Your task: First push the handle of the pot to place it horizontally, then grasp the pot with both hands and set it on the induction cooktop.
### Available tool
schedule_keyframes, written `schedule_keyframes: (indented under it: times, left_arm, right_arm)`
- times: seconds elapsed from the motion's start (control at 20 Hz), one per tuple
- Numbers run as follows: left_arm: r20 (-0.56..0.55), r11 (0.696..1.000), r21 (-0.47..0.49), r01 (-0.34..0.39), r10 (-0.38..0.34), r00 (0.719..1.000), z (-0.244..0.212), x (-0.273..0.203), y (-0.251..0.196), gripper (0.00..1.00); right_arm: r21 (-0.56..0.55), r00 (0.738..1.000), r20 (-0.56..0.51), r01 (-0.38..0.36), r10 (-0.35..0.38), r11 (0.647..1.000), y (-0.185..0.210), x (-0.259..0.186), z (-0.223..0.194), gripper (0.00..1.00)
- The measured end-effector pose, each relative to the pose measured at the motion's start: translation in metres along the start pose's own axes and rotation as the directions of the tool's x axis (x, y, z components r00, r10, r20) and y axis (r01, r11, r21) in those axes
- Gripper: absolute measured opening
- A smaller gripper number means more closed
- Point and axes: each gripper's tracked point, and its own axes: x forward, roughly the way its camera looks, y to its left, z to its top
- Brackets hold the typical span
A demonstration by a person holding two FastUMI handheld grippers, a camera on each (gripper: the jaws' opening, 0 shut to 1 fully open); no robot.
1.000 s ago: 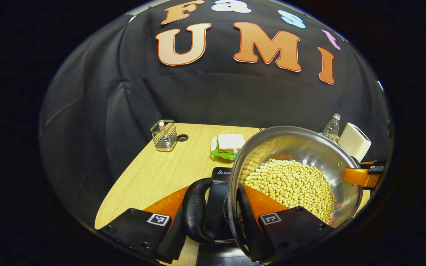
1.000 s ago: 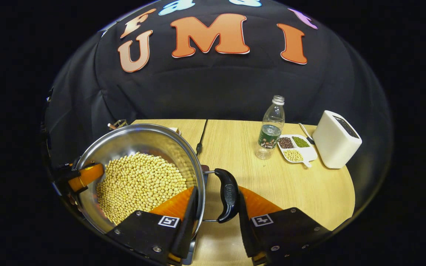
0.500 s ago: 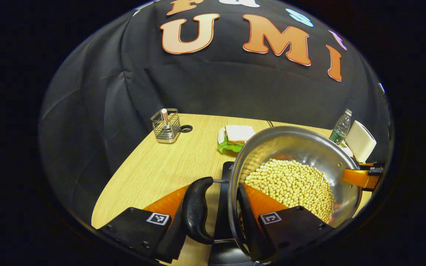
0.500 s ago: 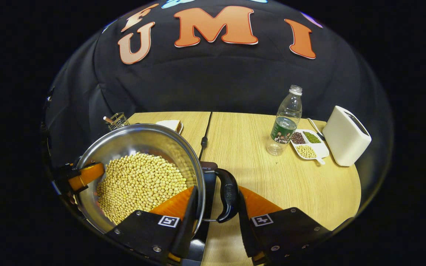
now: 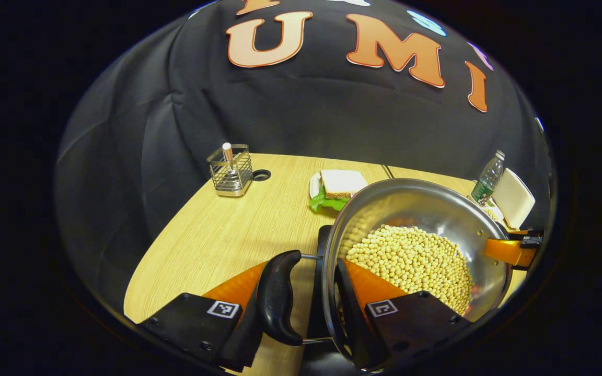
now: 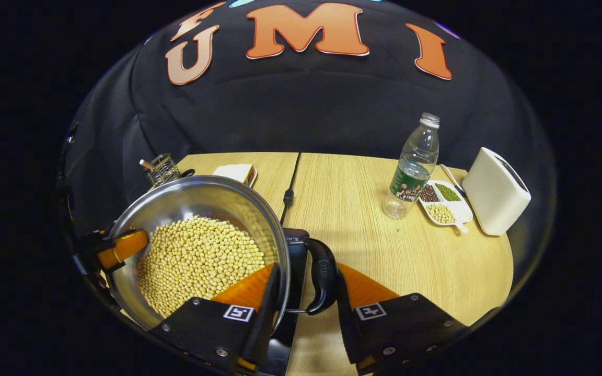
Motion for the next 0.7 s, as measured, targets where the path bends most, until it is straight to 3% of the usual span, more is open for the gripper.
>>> schedule_keyframes:
  times: [0.05,0.1,0.25,0.35,0.45,0.5,0.55,0.7]
  left_arm:
    - [-0.006,1.0,-0.009,0.011,-0.011,1.0,-0.003,0.005,-0.002,0.74]
    - [-0.034,1.0,-0.01,0.011,-0.011,0.999,-0.01,0.005,-0.001,0.71]
    - [0.004,0.995,0.078,-0.068,0.068,0.998,0.003,-0.003,0.01,0.82]
    - [0.055,0.985,0.127,-0.118,0.111,0.992,0.018,-0.013,0.012,1.0]
    - [0.13,0.987,0.104,-0.123,0.109,0.986,0.04,-0.025,0.006,0.94]
    - [0.149,0.991,0.071,-0.116,0.105,0.983,0.049,-0.034,0.001,0.87]
    - [0.175,0.993,0.043,-0.112,0.103,0.979,0.06,-0.045,-0.004,0.94]
    - [0.293,0.994,0.023,-0.105,0.094,0.951,0.098,-0.079,-0.021,0.94]
  right_arm:
    - [-0.003,1.0,0.0,0.002,-0.002,1.0,0.001,0.0,0.002,0.51]
    - [-0.008,1.0,0.002,-0.006,0.006,1.0,0.003,-0.002,0.003,0.59]
    - [0.001,1.0,0.013,-0.019,0.019,1.0,0.0,-0.006,0.006,0.66]
    - [0.003,0.998,0.061,-0.011,0.01,1.0,-0.01,-0.02,0.018,0.73]
    - [-0.004,0.989,0.145,0.001,0.0,1.0,-0.023,-0.045,0.038,0.81]
    - [0.003,0.98,0.201,0.007,-0.007,1.0,-0.029,-0.059,0.051,0.83]
    - [0.015,0.968,0.252,0.007,-0.011,1.0,-0.034,-0.076,0.063,0.83]
    - [0.022,0.917,0.399,0.018,-0.026,1.0,-0.057,-0.133,0.094,0.84]
